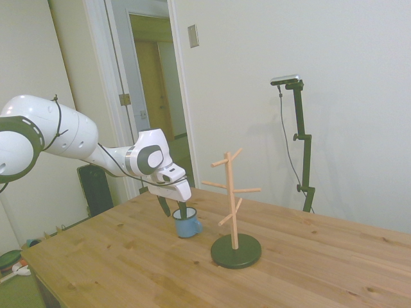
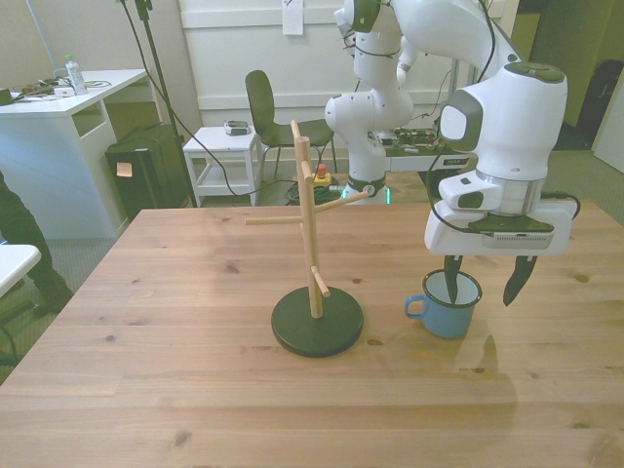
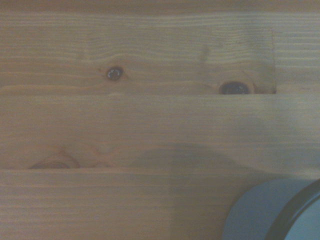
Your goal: Hang the mug
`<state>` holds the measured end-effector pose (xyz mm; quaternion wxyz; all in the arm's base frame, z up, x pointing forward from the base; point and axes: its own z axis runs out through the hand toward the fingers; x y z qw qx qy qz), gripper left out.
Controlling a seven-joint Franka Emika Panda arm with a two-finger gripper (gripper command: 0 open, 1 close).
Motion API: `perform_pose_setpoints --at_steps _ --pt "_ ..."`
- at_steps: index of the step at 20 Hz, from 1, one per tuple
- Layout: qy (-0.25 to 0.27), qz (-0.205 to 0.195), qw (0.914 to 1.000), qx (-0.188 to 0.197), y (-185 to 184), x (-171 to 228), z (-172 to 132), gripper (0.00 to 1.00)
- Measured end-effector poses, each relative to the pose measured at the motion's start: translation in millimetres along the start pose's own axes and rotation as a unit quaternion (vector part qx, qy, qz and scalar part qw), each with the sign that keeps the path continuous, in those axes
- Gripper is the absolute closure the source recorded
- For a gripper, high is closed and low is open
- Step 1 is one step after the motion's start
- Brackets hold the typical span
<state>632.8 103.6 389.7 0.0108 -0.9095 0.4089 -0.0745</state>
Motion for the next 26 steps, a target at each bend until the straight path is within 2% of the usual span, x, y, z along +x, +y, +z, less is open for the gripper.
perform_pose_setpoints --at_steps 26 --pt "-0.004 0.006 0.9999 -0.011 13 1 6 1.0"
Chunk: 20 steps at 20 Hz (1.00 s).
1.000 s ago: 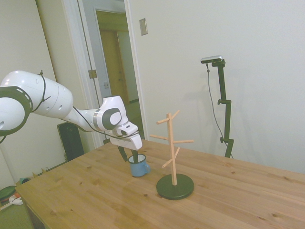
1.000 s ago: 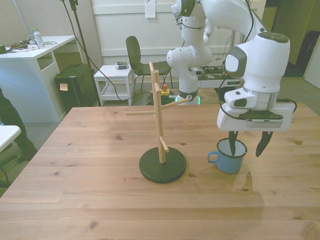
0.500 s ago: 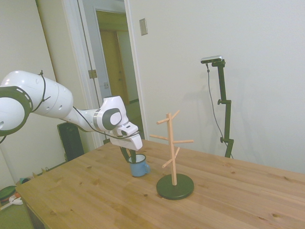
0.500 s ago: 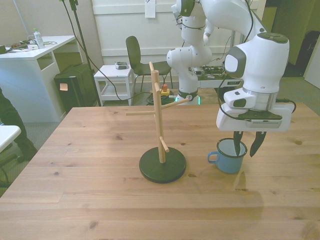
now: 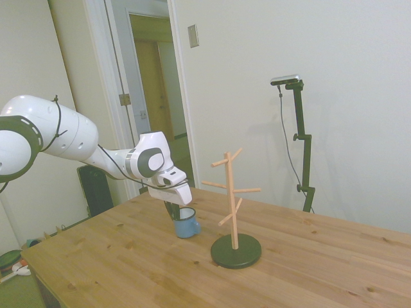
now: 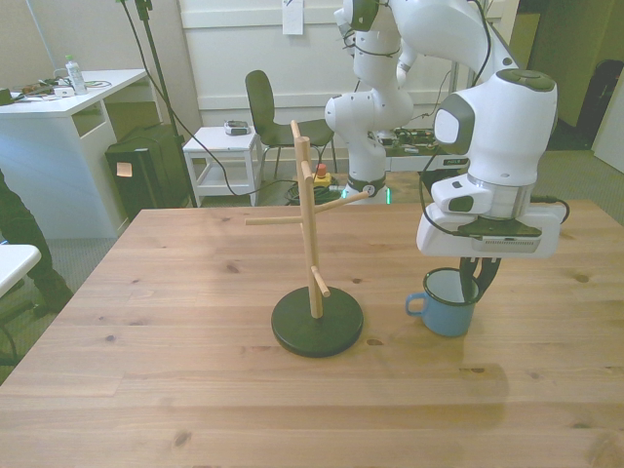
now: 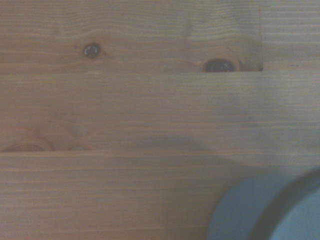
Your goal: Hang the mug
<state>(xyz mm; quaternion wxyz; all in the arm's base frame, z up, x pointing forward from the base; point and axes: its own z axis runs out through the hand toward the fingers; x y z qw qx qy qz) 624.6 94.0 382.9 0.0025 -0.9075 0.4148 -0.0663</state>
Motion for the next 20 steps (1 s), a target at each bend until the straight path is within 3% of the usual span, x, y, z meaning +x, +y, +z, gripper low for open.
perform_pose_setpoints --at_steps 9,17,20 --pt "-0.005 -0.019 0.9997 -0.014 20 -17 -11 1.0" --pt "0.014 -0.08 0.9963 -0.026 89 -72 -125 1.0" --pt "0.023 -0.1 0.9944 -0.027 122 -75 -171 1.0"
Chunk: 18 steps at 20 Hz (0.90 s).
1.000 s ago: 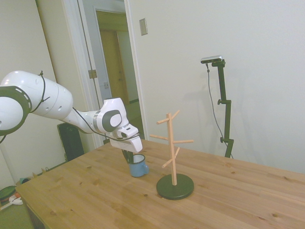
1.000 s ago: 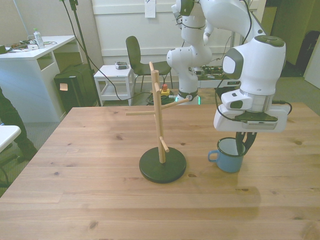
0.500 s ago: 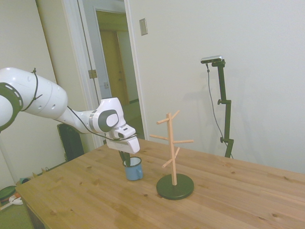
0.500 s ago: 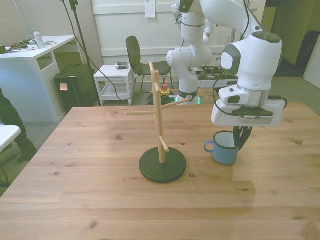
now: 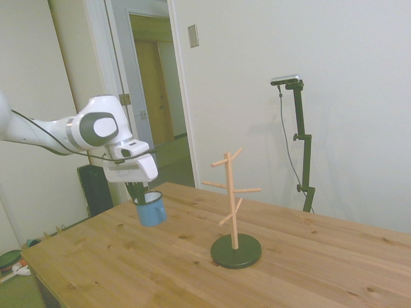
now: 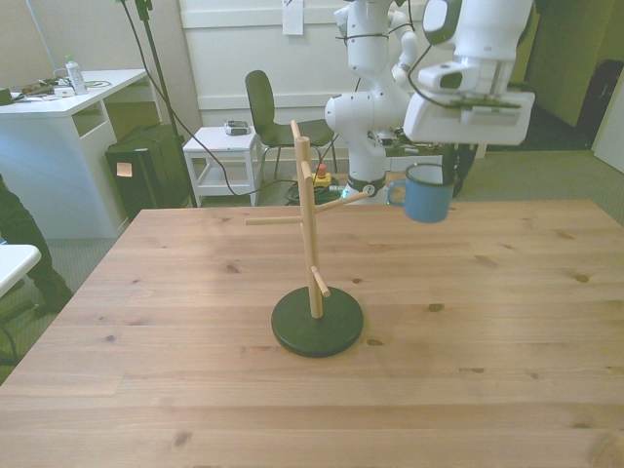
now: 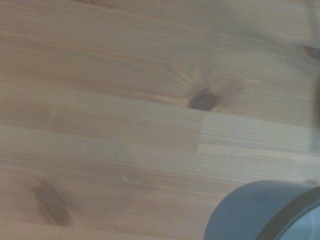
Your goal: Hang the mug
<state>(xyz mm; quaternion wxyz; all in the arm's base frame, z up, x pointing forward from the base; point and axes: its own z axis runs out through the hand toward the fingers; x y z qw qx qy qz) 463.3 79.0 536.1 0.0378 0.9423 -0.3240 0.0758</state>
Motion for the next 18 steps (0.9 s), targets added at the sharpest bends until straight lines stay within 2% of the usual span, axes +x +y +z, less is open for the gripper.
perform_pose_setpoints --at_steps 6,18 --pt "0.01 -0.027 0.9996 0.002 70 6 -63 1.0" --pt "0.015 -0.018 0.9997 0.012 161 83 -107 1.0"
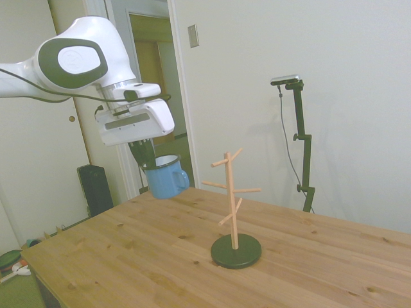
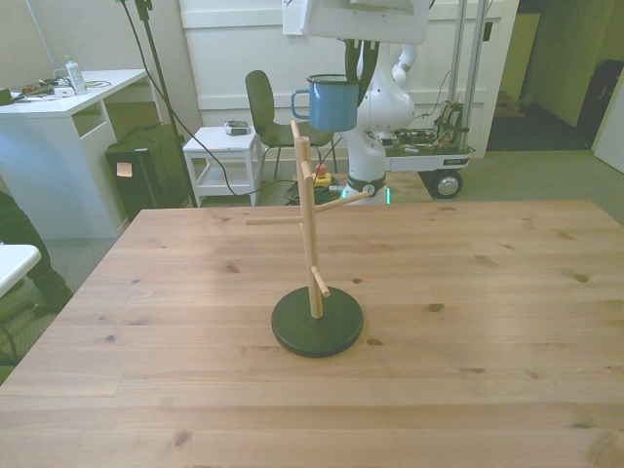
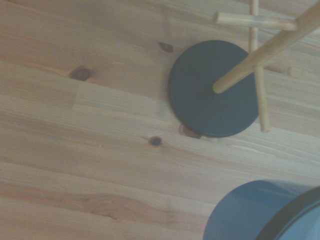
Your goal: Hang the mug
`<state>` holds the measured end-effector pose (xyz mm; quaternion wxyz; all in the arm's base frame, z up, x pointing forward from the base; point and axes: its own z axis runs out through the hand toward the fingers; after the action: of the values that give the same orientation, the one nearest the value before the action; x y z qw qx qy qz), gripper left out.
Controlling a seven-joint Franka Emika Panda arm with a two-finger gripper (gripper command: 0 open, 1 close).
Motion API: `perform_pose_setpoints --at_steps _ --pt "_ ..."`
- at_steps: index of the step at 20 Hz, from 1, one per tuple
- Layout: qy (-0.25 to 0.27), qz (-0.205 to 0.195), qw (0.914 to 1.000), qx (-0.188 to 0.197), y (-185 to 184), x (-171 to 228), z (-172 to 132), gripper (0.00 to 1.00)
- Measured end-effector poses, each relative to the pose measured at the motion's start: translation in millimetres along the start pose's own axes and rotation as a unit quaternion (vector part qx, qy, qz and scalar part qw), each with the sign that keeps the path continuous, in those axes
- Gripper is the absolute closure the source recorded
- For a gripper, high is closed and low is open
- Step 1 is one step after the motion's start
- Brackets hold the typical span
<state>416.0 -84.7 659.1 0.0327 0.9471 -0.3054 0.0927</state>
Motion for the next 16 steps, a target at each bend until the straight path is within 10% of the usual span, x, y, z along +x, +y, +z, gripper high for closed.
perform_pose_setpoints --at_steps 16 --pt "-0.014 0.013 0.9998 0.002 29 79 -11 1.0"
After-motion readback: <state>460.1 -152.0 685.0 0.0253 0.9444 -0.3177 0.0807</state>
